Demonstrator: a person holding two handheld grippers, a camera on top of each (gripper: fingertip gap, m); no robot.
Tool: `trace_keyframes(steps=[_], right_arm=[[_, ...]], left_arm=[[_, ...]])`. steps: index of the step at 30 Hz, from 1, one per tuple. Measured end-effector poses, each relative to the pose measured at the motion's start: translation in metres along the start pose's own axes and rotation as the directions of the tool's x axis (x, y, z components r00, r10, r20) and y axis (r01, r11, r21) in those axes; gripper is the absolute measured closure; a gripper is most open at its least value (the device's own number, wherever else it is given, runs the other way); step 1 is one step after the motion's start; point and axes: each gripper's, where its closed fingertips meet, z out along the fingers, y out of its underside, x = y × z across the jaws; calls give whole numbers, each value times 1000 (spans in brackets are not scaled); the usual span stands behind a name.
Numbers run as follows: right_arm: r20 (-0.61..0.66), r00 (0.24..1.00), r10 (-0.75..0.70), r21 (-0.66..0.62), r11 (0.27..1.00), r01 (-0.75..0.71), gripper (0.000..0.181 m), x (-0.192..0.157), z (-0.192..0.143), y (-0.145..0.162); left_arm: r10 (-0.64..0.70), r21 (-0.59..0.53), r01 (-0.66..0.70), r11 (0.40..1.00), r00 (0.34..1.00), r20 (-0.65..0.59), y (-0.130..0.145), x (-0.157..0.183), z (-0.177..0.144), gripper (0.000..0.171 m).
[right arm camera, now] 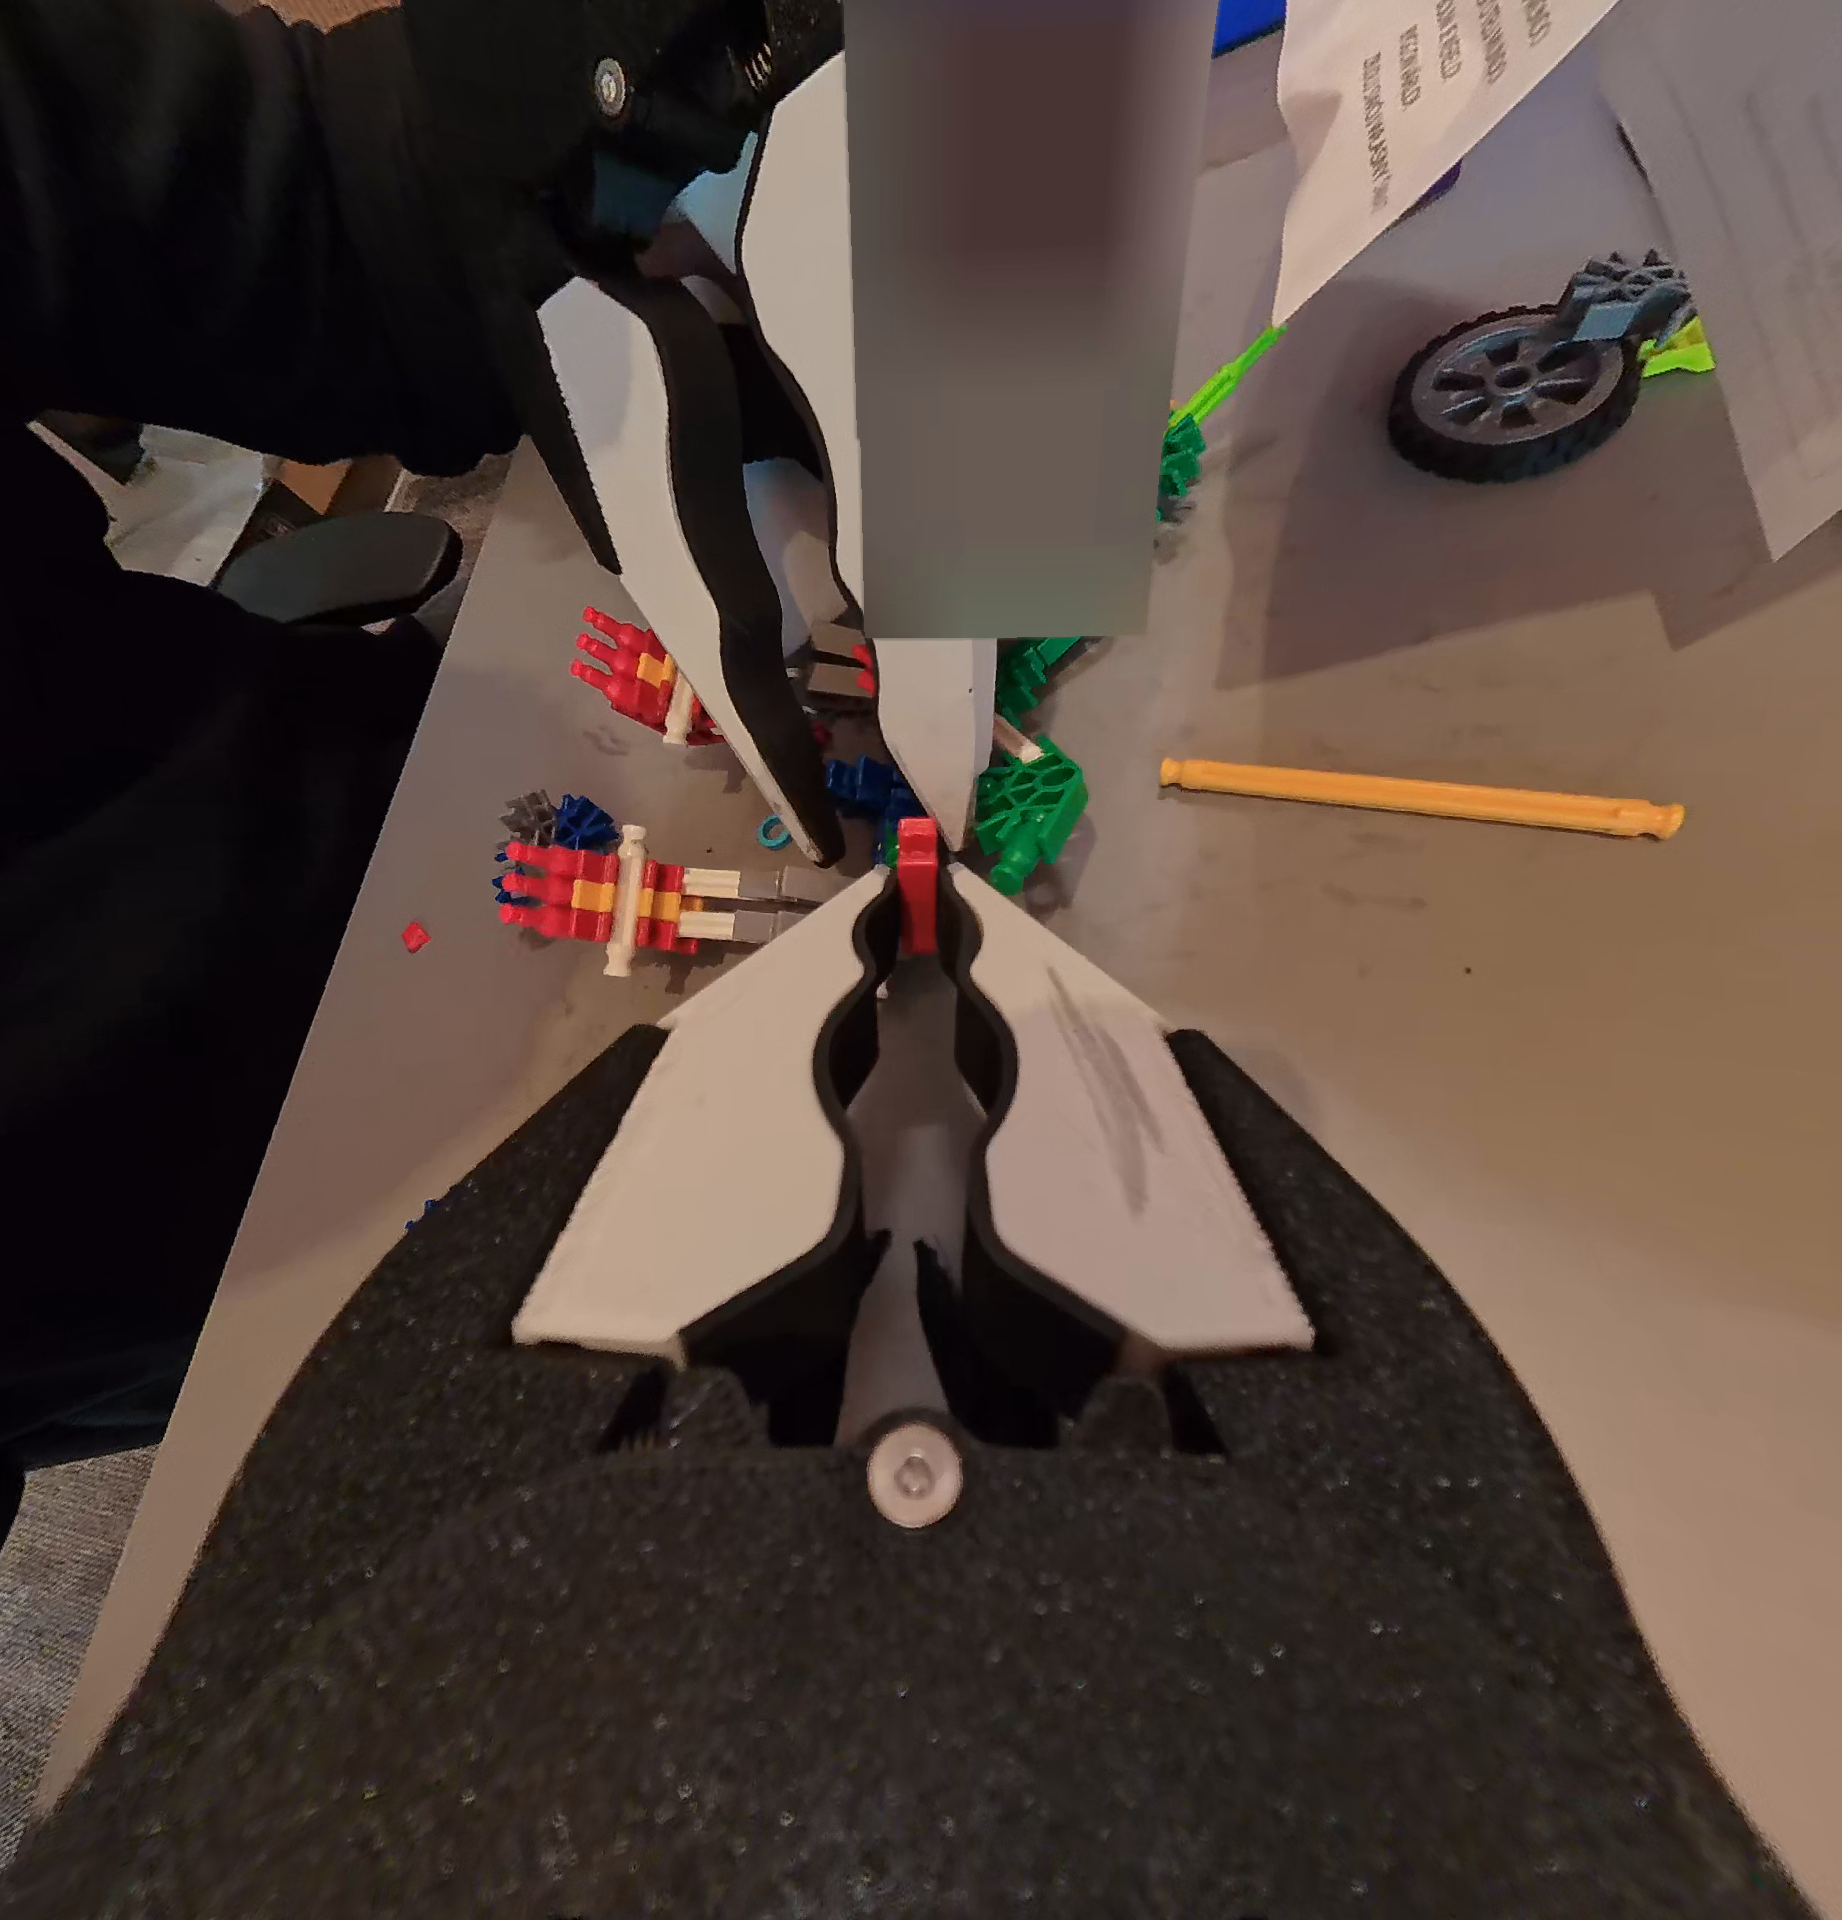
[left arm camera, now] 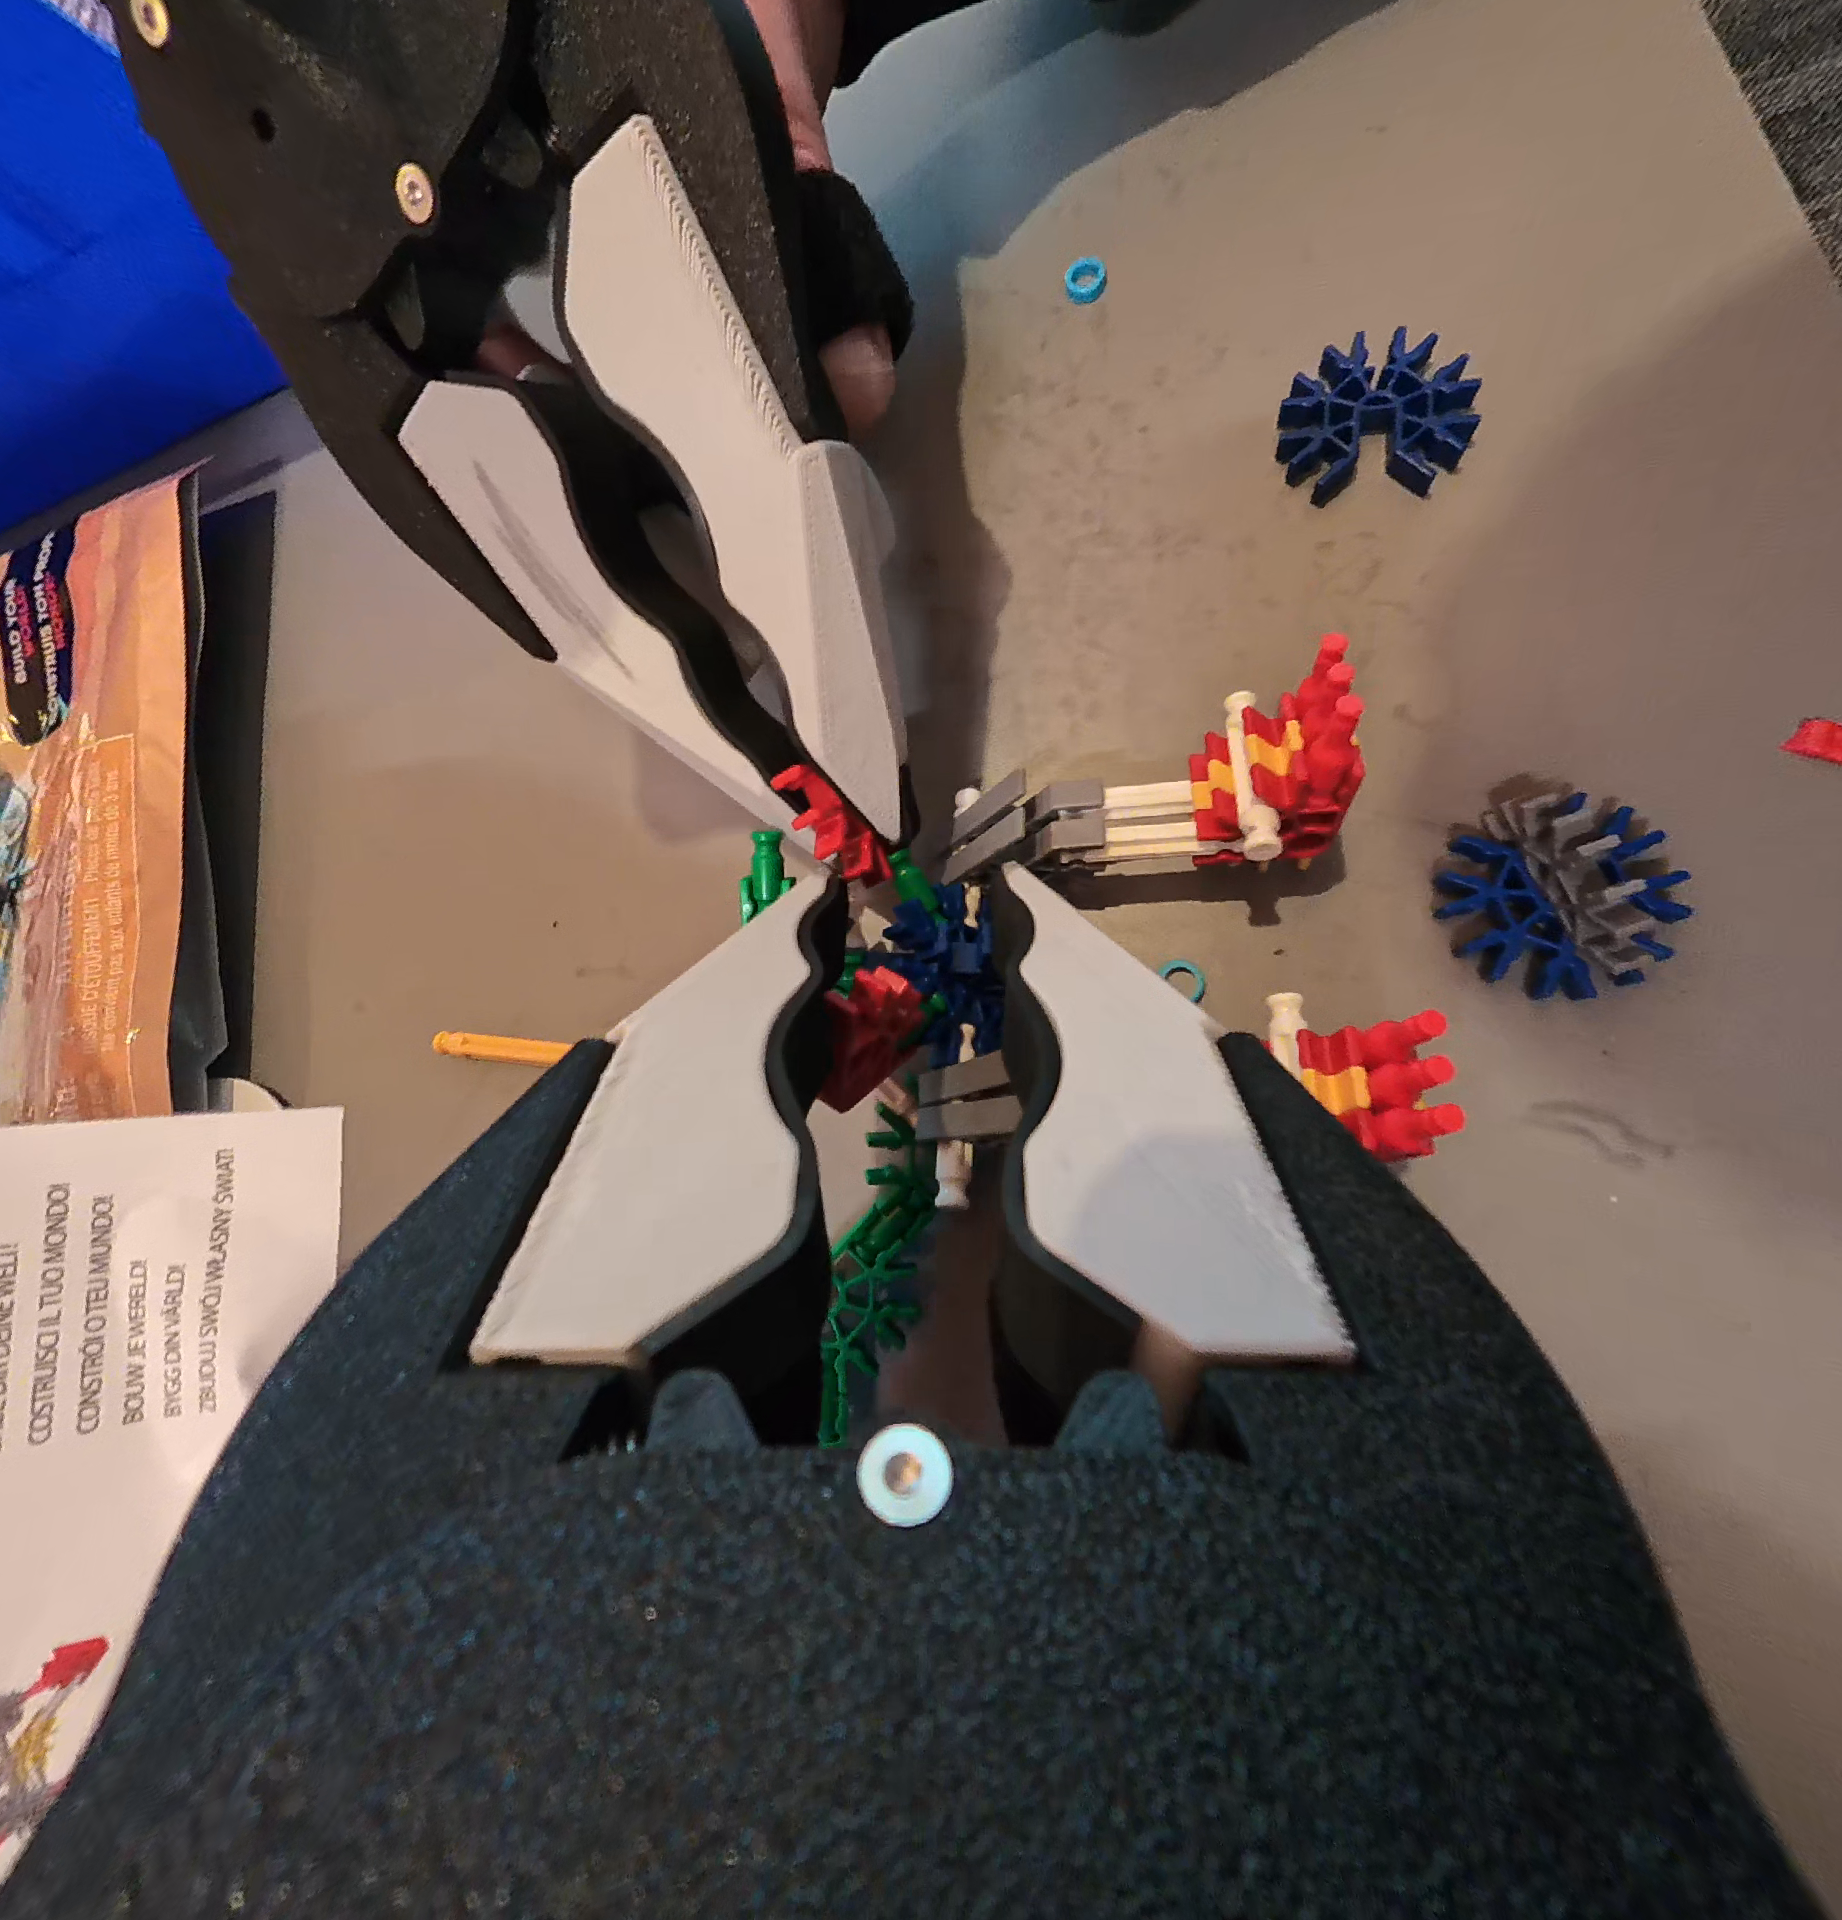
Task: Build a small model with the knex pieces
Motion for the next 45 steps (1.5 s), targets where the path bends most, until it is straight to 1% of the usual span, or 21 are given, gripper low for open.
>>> trace_keyframes(steps=[6,8,18,22,34,39,45], right_arm=[[-7,1000,-4,1,1000,4,175,-1,0,0],[2,1000,-12,-6,1000,12,168,-4,0,2],[-15,999,-40,-15,999,39,171,-5,1,3],[-25,999,-43,-14,999,42,175,-4,1,3],[-42,999,-22,-13,1000,22,174,-2,4,1],[-69,997,-45,-23,999,43,174,-1,4,1],[-65,997,-29,-20,999,28,173,0,3,2]], left_arm=[[11,14,-11,1000,1000,-3,-1,1,0,145],[16,19,-16,1000,1000,-1,-1,1,1,145],[13,49,-13,999,1000,3,-3,1,2,145],[10,63,-11,998,1000,5,-3,2,1,145],[-5,84,5,996,1000,0,-2,2,0,142],[-10,95,9,995,1000,4,-2,2,0,142],[-12,103,11,995,1000,4,-2,2,0,142]])
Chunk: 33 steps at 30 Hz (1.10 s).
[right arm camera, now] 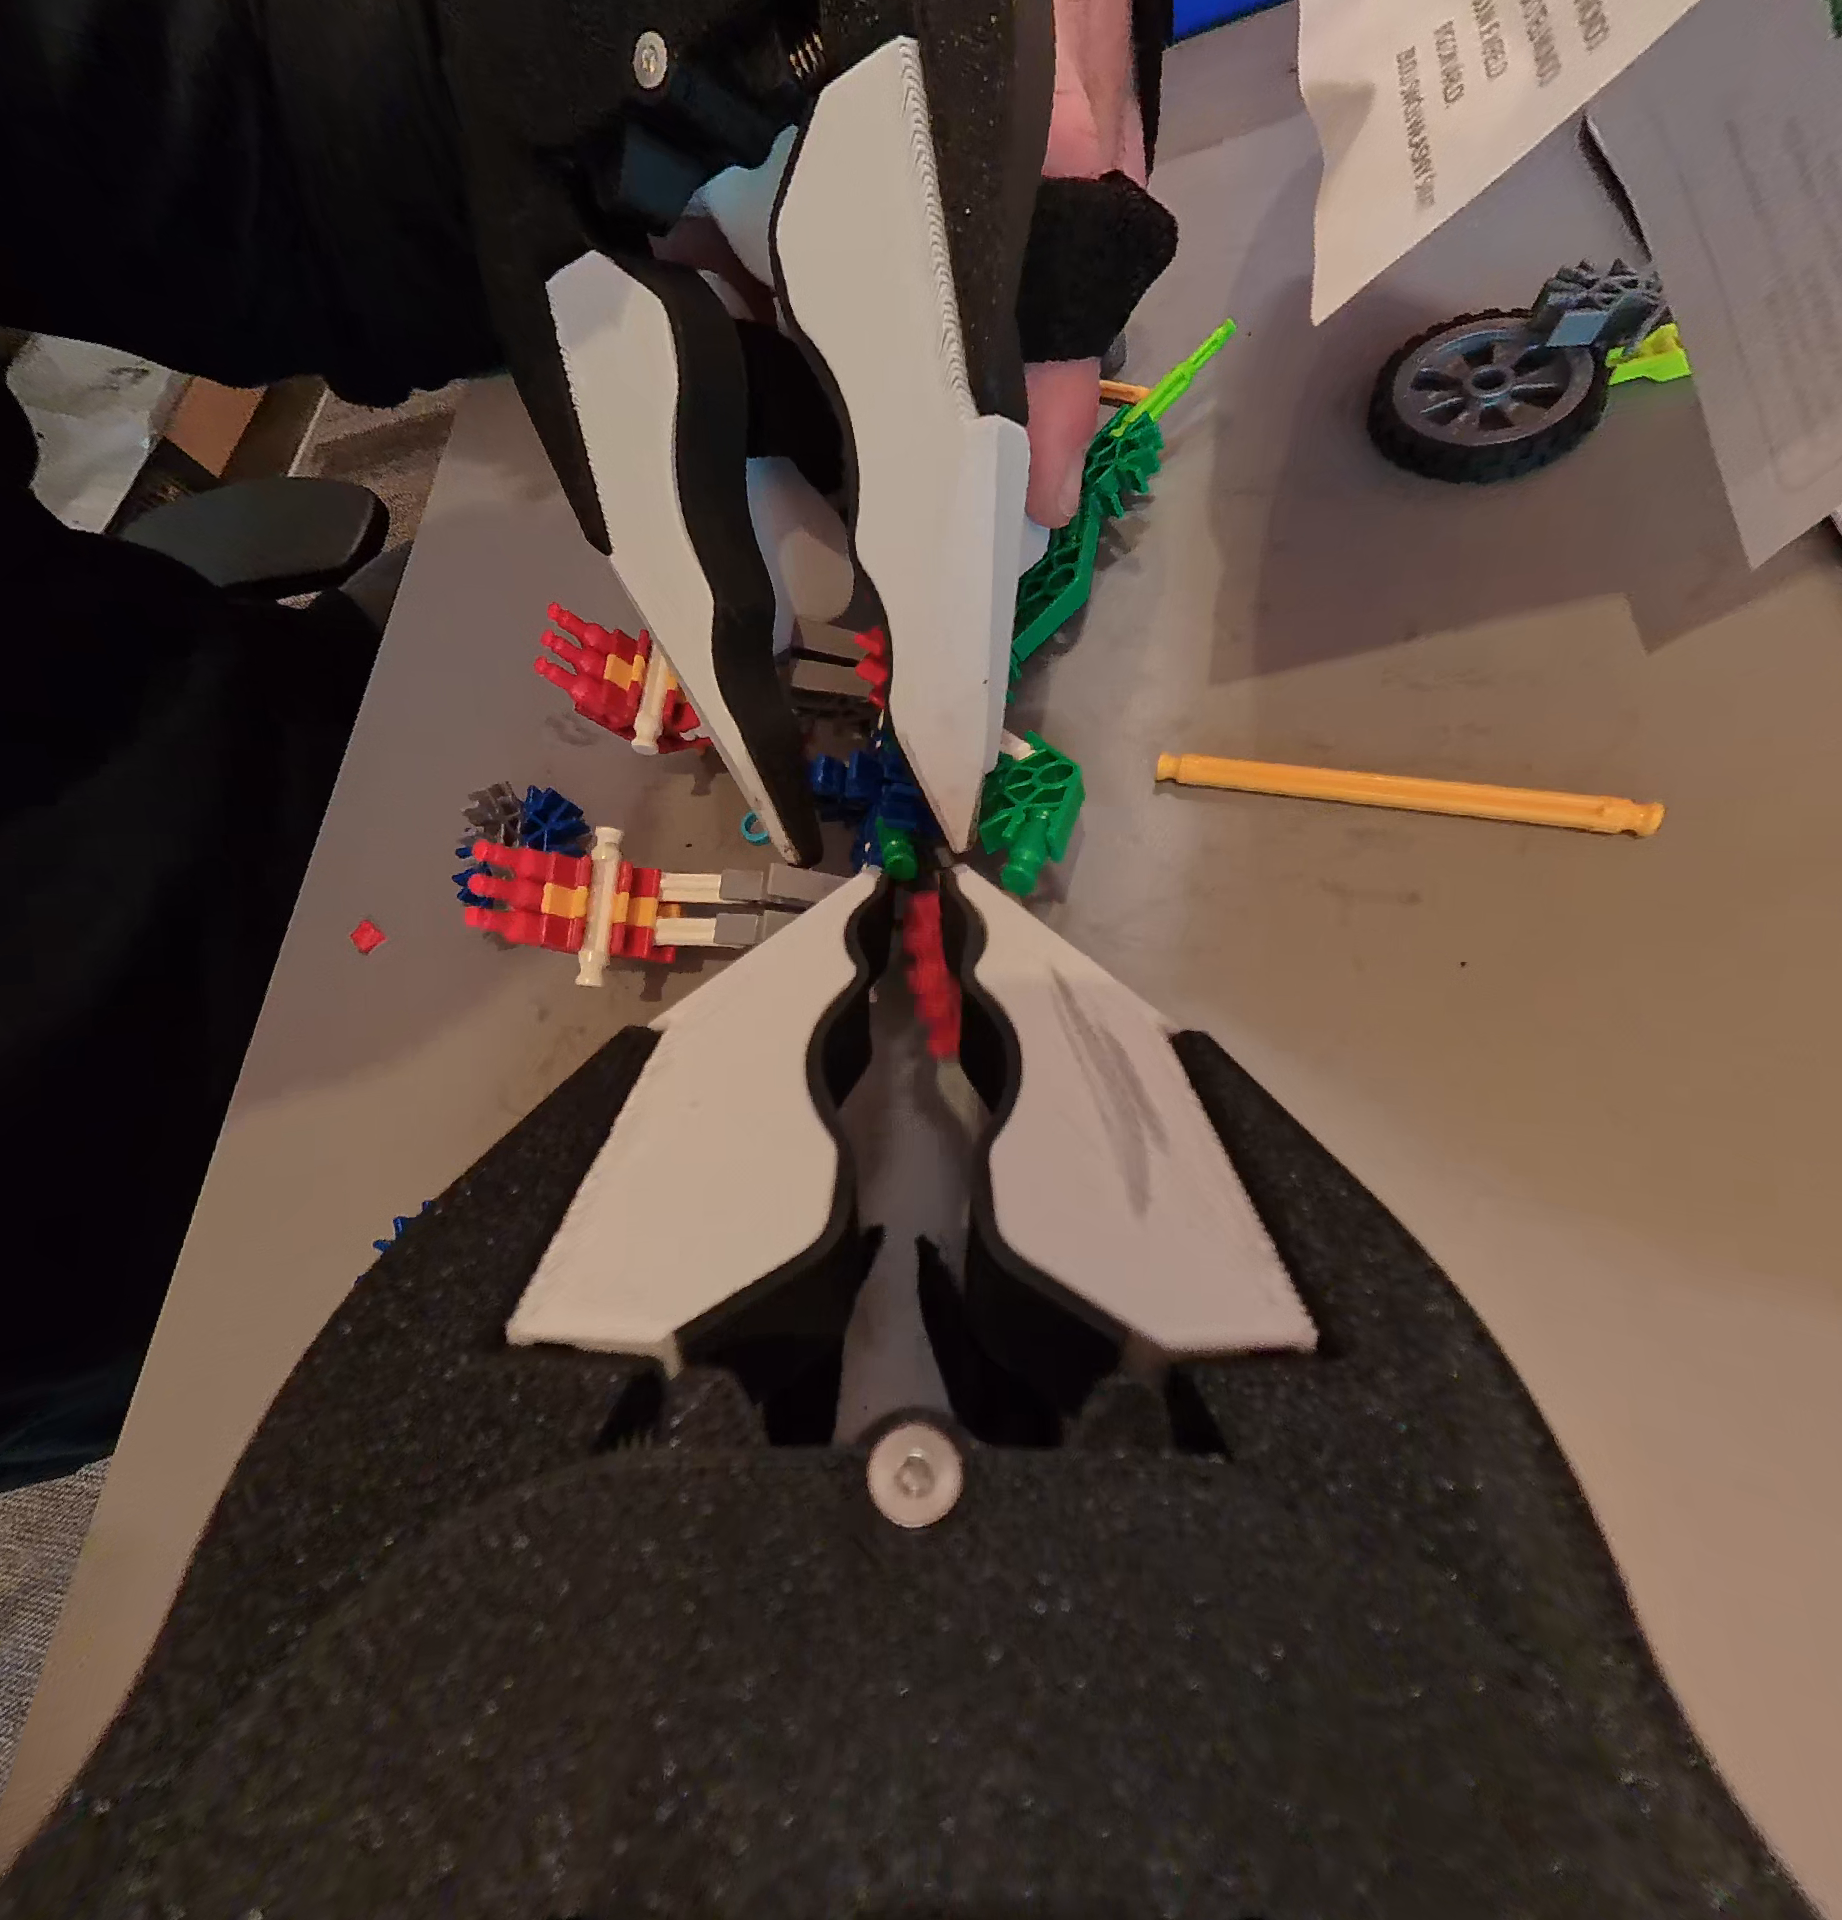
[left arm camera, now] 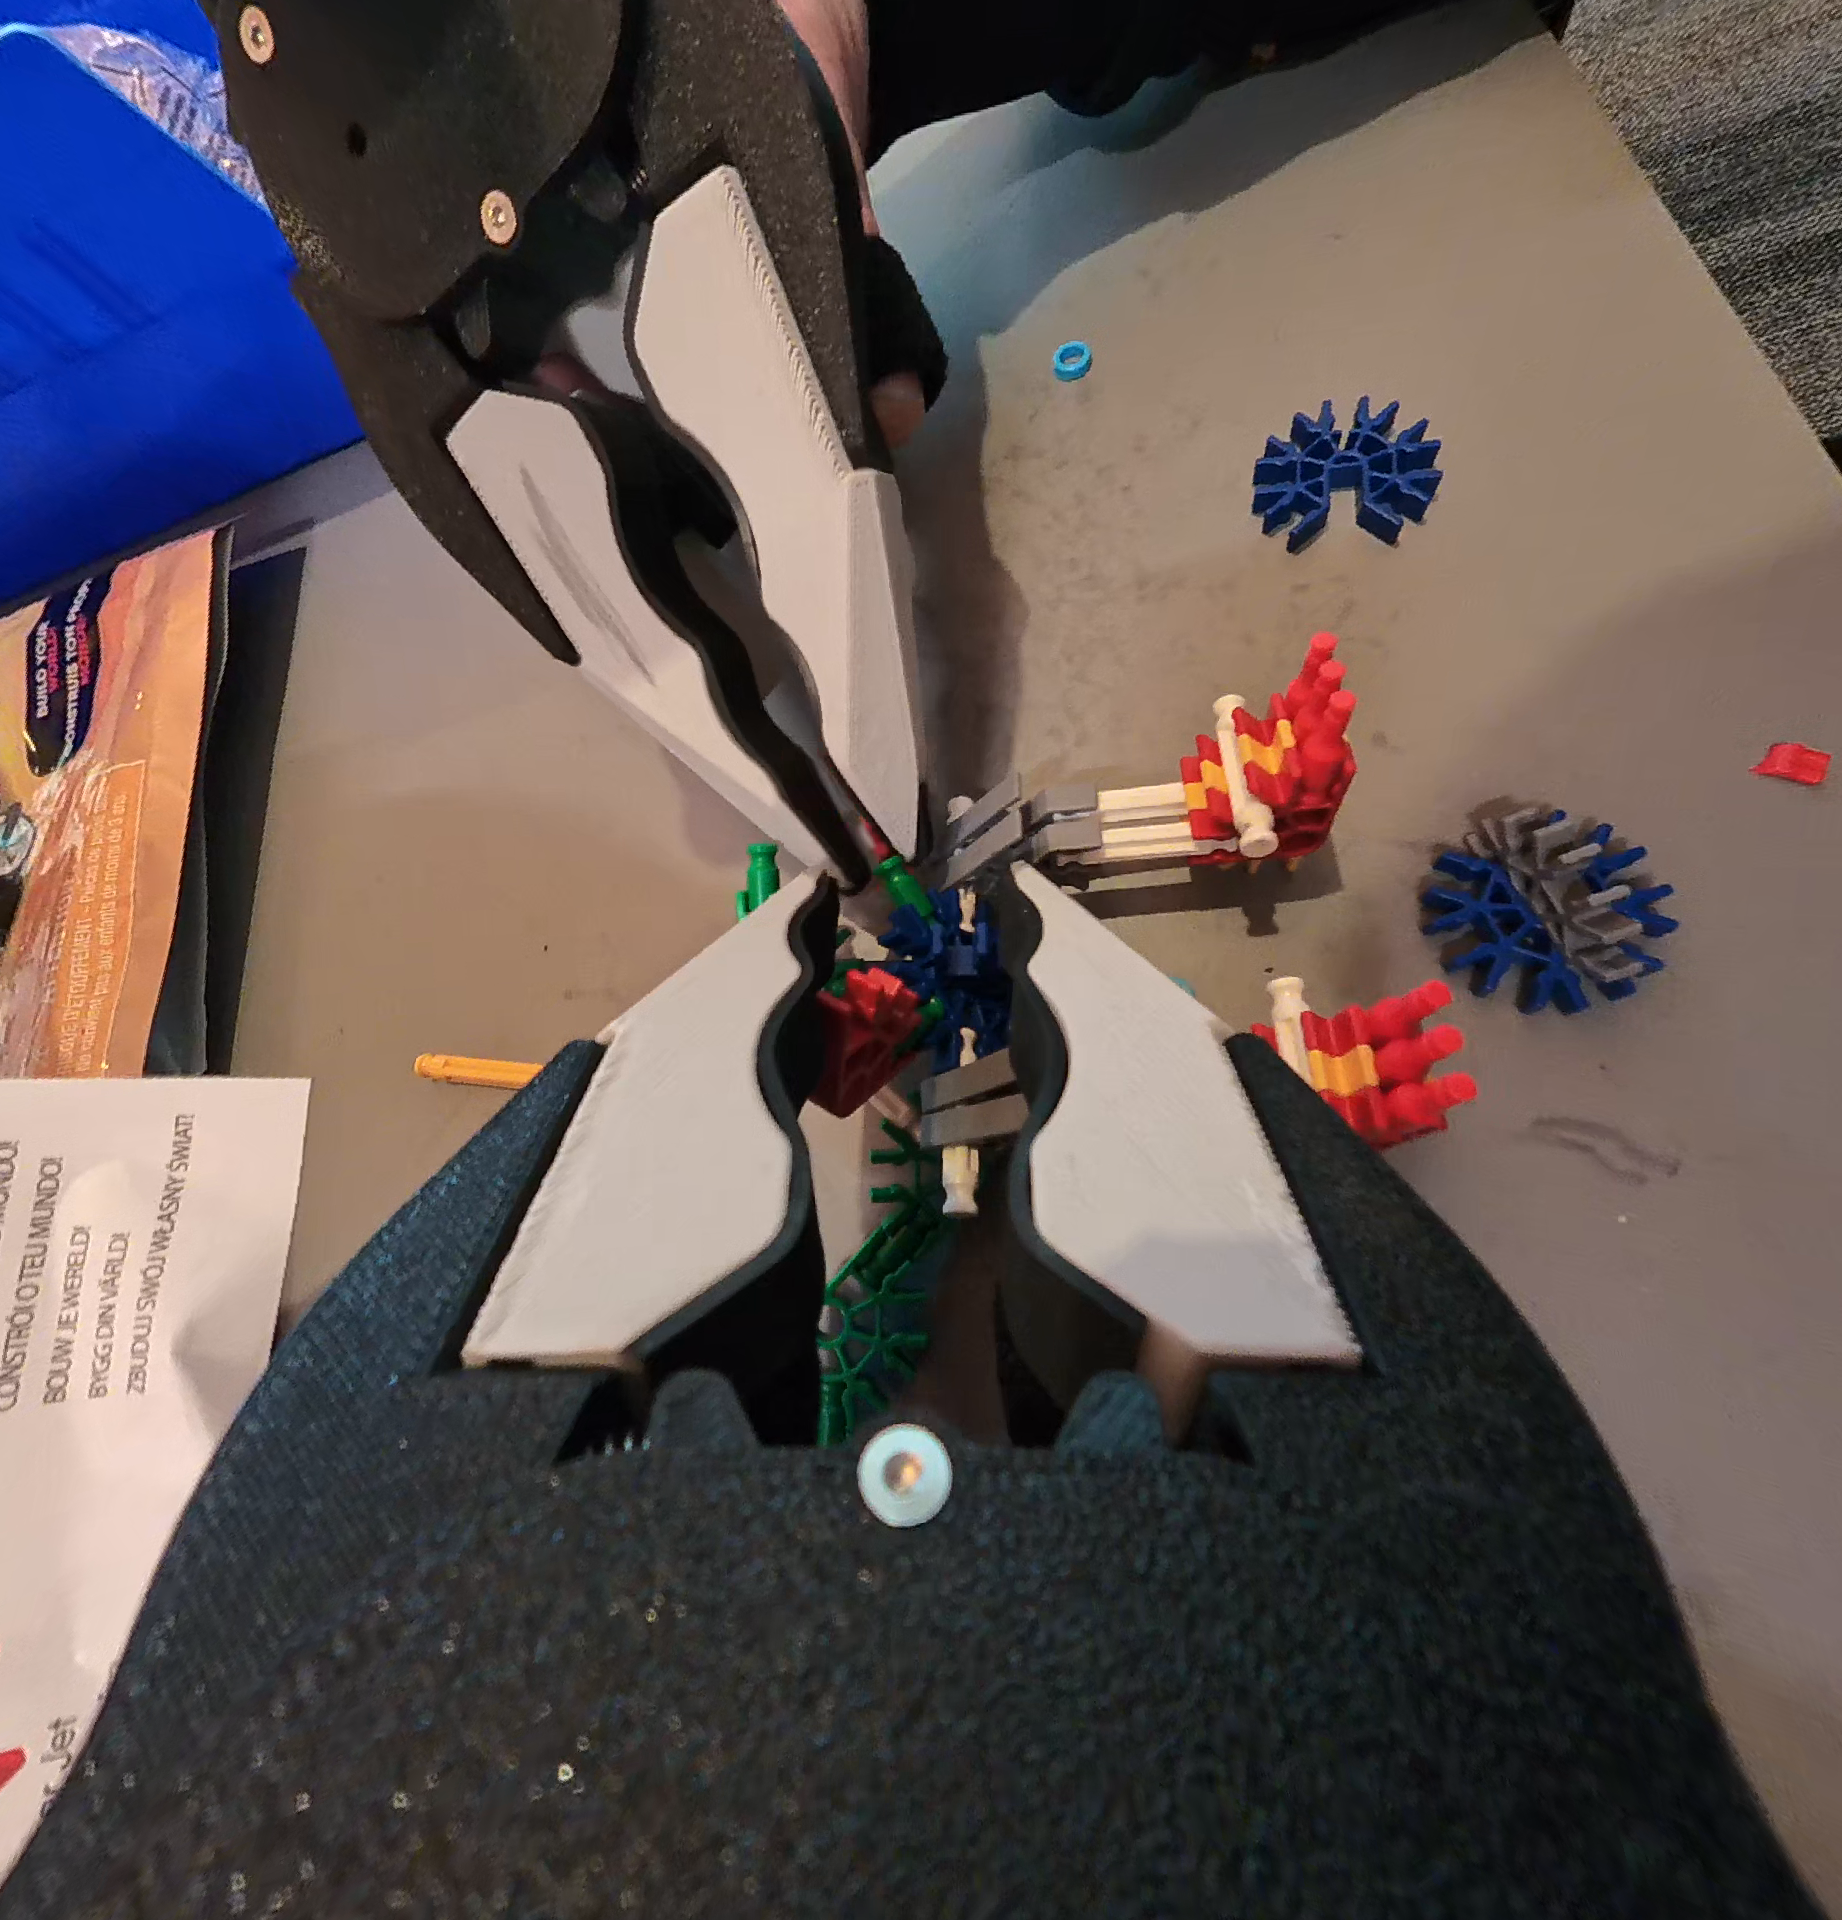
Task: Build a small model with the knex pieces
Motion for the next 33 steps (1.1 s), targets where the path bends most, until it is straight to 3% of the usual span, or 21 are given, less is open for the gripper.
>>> trace_keyframes(steps=[4,10,13,17,19,20,21,33], right_arm=[[-21,1000,-8,-21,1000,7,174,2,0,3],[-48,999,1,-34,999,-3,154,1,-28,3],[-94,995,-24,-101,995,14,150,0,-44,17],[-123,988,-94,-236,970,63,138,-4,-40,42],[-147,981,-128,-287,954,82,139,0,-33,49],[-166,975,-147,-297,950,92,147,3,-30,50],[-173,971,-163,-299,948,106,166,5,-30,49],[-125,989,-78,-169,984,56,172,1,-35,34]], left_arm=[[-4,1,4,1000,1000,-2,0,0,0,141],[-11,-7,10,1000,1000,-17,1,2,-1,140],[-12,-15,12,1000,1000,-22,2,3,-2,140],[-7,-19,6,1000,1000,-22,3,3,-2,140],[-4,-20,3,1000,1000,-20,3,3,-2,140],[-5,-20,5,1000,1000,-20,3,3,-2,140],[-5,-19,5,1000,1000,-20,3,3,-2,140],[60,23,-62,998,996,64,-18,-1,-4,129]])
